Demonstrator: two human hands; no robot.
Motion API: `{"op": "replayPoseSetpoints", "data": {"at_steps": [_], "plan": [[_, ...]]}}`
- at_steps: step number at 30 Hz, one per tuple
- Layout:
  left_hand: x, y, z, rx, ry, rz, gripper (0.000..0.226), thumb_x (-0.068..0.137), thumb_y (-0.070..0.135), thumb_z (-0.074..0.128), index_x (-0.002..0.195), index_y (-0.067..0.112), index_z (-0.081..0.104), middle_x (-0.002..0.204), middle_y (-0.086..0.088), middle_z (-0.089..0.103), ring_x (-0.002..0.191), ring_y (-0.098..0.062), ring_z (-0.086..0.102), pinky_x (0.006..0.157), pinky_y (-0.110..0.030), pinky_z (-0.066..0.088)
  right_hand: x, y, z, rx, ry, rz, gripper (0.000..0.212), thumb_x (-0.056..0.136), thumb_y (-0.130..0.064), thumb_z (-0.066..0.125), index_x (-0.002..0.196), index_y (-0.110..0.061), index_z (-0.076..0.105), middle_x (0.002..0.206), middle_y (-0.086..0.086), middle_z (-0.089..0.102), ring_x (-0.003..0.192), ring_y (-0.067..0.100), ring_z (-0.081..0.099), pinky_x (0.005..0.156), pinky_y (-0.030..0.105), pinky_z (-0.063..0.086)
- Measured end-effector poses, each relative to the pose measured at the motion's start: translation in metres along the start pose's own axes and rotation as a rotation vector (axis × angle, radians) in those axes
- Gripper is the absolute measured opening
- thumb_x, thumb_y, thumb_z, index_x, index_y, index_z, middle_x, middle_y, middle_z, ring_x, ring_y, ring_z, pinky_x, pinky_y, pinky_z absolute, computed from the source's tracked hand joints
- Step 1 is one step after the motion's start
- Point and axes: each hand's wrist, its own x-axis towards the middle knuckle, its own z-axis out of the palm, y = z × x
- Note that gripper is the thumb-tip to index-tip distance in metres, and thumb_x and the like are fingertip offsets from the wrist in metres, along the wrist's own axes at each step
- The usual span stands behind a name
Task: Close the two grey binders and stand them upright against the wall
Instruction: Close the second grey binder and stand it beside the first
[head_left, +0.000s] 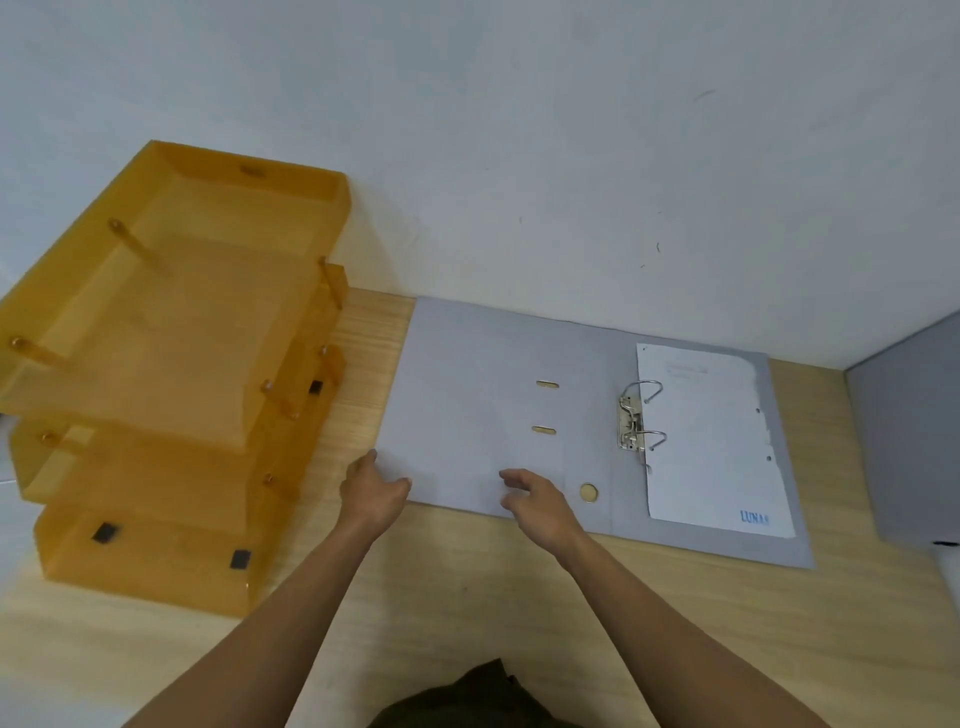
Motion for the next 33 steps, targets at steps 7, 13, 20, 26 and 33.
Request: {"op": "replayPoseSetpoints", "data": {"at_steps": [7,13,20,26,33], "plan": [[0.014,0.002,-0.012,-0.101,0.002,0.018,0.051,0.092,0.03,0.07,0.136,0.007,0.059,0.135,-0.014,0.066,0.117,-0.033,0.064,0.101,-0.047,0.052,0.0,0.0,-0.006,-0.002,0.04,-0.046,0.044,0.1,-0.022,0.055,0.144,-0.023,0.053,0.145,0.001,0.055,0.127,0.018,0.056,0.102,0.029,0.046],[-0.016,0.027,-0.041,-0.217,-0.143,0.303,0.043,0.096,0.031,0.066,0.137,0.019,0.062,0.123,0.003,0.07,0.099,-0.006,0.067,0.076,-0.02,0.054,-0.008,-0.023,-0.014,0.012,0.108,-0.209,0.039,0.101,-0.033,0.055,0.14,-0.027,0.058,0.145,-0.003,0.051,0.115,0.011,0.055,0.1,0.025,0.042],[-0.068,0.081,-0.073,-0.36,-0.111,0.449,0.019,0.094,0.022,0.068,0.108,0.031,0.076,0.098,0.02,0.081,0.09,-0.004,0.077,0.079,-0.028,0.058,-0.035,-0.063,-0.027,0.158,0.051,-0.354,0.037,0.103,-0.031,0.051,0.139,-0.03,0.059,0.147,-0.004,0.049,0.123,0.017,0.057,0.105,0.043,0.051],[-0.109,0.12,-0.035,-0.377,-0.453,0.531,0.035,0.099,0.06,0.044,0.119,0.05,0.07,0.122,0.019,0.074,0.11,-0.002,0.071,0.08,-0.025,0.059,-0.068,-0.076,-0.048,0.345,0.118,-0.45,0.041,0.105,-0.03,0.048,0.145,-0.027,0.053,0.148,-0.008,0.053,0.127,0.013,0.058,0.098,0.037,0.057],[-0.13,0.145,0.065,-0.419,-0.593,0.561,0.056,0.096,0.072,0.025,0.146,0.053,0.043,0.146,0.027,0.054,0.135,0.005,0.05,0.107,-0.022,0.045,-0.099,-0.071,-0.108,0.502,0.174,-0.454,0.05,0.101,-0.048,0.047,0.146,-0.029,0.051,0.141,-0.01,0.06,0.126,0.008,0.059,0.082,0.02,0.058]]}}
